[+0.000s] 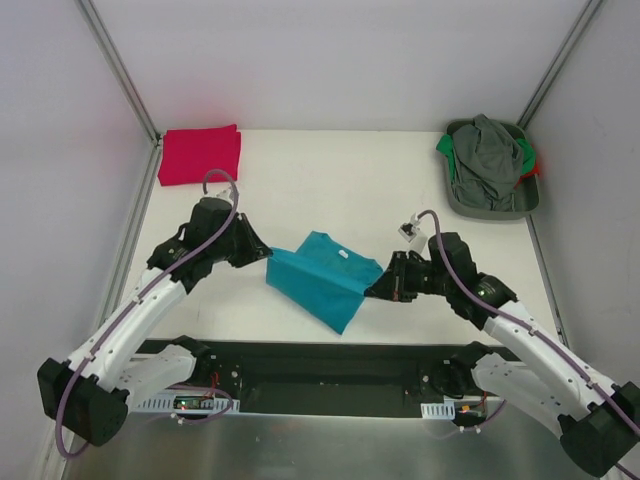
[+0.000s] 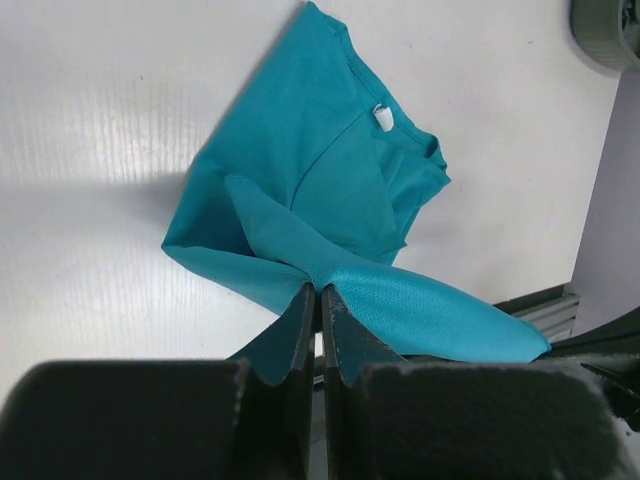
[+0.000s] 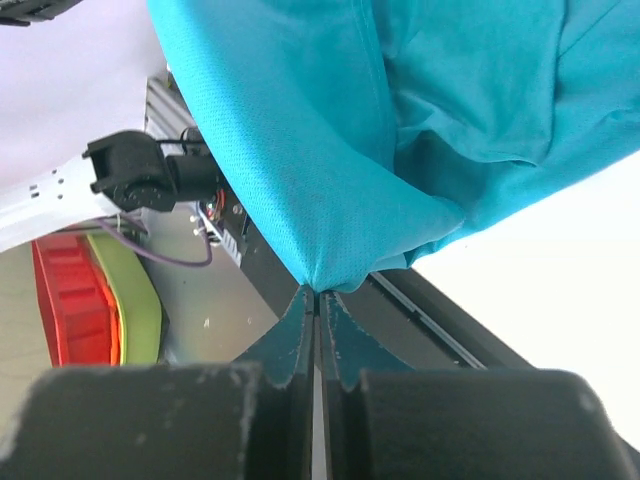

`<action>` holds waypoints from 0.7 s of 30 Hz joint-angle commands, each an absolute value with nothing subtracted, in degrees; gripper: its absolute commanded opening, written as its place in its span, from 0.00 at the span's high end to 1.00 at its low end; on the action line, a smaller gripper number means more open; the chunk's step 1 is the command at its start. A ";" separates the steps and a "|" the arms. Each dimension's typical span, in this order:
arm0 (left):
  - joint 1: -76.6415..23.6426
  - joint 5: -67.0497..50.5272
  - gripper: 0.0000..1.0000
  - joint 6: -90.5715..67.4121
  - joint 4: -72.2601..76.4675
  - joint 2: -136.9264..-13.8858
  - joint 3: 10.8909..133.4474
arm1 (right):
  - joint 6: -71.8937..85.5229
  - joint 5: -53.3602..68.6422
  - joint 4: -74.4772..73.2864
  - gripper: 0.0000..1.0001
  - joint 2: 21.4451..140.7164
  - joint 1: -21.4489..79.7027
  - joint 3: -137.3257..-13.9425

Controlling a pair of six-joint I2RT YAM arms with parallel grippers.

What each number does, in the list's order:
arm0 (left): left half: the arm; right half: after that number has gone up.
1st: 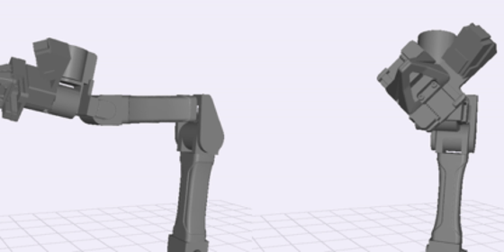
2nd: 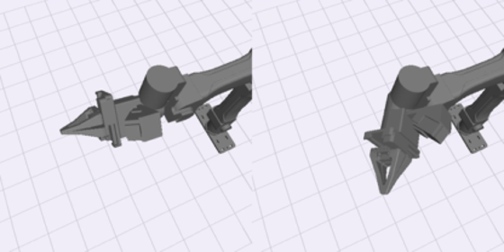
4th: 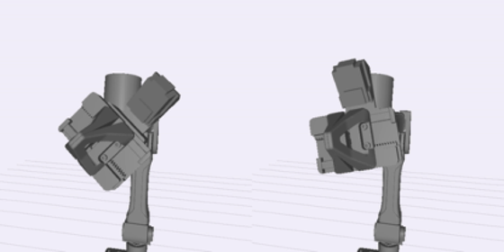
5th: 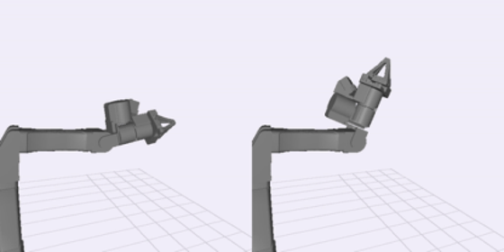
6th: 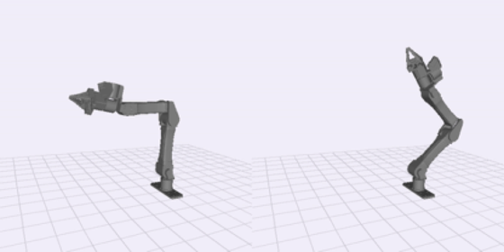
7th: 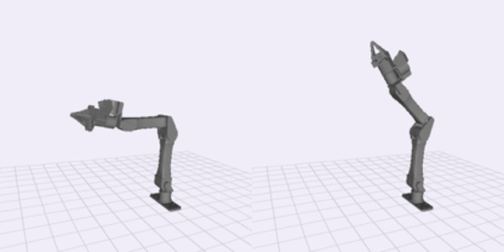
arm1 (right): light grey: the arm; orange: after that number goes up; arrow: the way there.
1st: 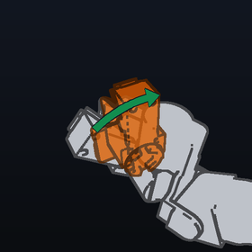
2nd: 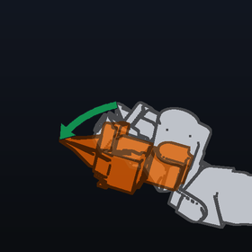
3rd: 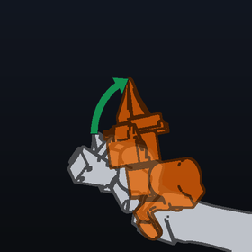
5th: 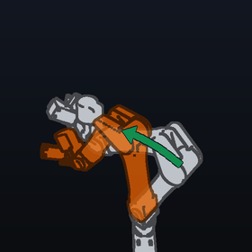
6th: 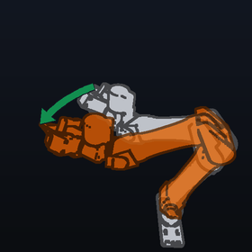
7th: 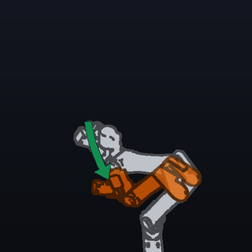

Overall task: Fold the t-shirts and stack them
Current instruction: Fold the long partially folded tshirt into a neat square

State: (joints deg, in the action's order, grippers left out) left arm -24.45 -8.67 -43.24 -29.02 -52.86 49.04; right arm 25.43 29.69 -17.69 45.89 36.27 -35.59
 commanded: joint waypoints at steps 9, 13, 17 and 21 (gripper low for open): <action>-24.35 -3.16 1.00 -38.94 -21.09 -76.35 61.07 | 19.16 26.90 -14.51 1.00 56.24 24.00 -37.35; -24.35 -4.39 1.00 -38.23 -21.09 -84.53 65.56 | 16.79 20.58 -11.26 1.00 61.68 22.50 -38.40; -24.35 -3.43 1.00 -37.79 -20.92 -91.22 70.04 | 16.08 18.64 -7.74 1.00 67.31 21.80 -39.11; -24.00 -2.90 1.00 -37.53 -21.09 -97.37 73.29 | 16.17 16.44 -6.24 1.00 72.23 21.45 -40.60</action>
State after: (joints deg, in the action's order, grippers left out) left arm -24.82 -7.18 -39.57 -21.69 -94.02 69.36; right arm 18.35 21.39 -8.27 68.86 22.37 -37.41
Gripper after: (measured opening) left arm 0.007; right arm 0.012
